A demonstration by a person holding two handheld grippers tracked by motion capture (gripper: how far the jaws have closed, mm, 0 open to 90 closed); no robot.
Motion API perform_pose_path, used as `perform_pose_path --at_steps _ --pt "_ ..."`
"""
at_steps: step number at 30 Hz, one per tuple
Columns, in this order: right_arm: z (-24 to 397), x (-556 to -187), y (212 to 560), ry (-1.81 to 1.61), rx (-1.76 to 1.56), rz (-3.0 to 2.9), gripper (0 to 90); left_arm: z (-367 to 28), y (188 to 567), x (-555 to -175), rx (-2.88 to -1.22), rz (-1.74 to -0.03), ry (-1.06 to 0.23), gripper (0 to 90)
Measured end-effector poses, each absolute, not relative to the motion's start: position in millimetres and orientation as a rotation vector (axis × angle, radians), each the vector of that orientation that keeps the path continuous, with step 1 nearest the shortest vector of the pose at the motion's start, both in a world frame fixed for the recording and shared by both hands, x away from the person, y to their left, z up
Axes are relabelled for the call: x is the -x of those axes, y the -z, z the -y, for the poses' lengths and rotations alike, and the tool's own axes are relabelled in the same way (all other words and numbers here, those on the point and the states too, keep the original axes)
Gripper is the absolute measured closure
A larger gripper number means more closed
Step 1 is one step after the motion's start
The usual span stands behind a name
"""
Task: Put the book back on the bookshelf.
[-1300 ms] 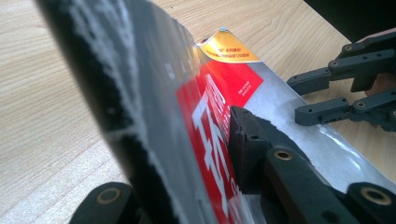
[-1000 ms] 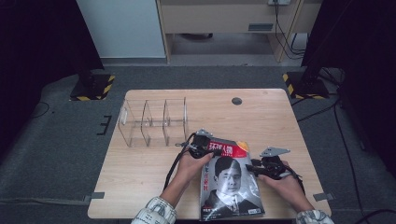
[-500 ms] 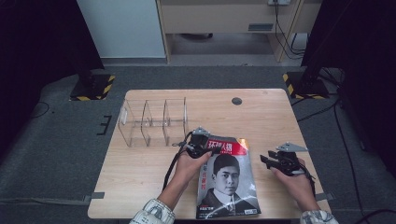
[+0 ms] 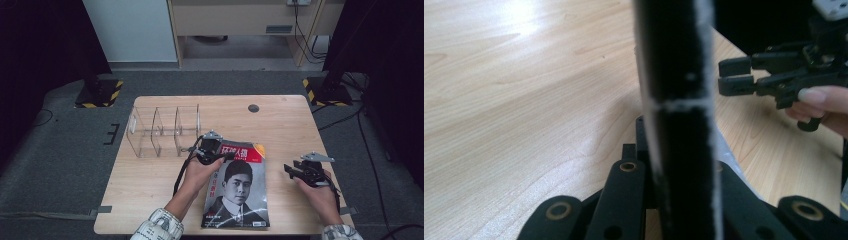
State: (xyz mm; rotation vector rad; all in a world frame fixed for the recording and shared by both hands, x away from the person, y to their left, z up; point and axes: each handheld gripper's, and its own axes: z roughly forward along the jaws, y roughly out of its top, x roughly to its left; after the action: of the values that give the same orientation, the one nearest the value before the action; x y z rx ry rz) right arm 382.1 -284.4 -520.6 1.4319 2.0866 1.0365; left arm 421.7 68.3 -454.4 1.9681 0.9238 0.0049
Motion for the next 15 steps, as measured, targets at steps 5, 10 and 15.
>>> perform_pose_path --at_steps 5,10,15 --pt "282 -381 520 -1.027 -1.429 -2.092 52.8 -71 451 -419 -1.963 -0.924 -0.020 86.2" --pt "282 -381 520 -1.026 -1.427 -2.087 52.7 -75 447 -419 -1.953 -0.922 -0.027 86.3" --pt "285 -382 522 -0.995 -1.457 -2.067 50.6 -78 443 -420 -1.949 -0.920 -0.034 86.3"
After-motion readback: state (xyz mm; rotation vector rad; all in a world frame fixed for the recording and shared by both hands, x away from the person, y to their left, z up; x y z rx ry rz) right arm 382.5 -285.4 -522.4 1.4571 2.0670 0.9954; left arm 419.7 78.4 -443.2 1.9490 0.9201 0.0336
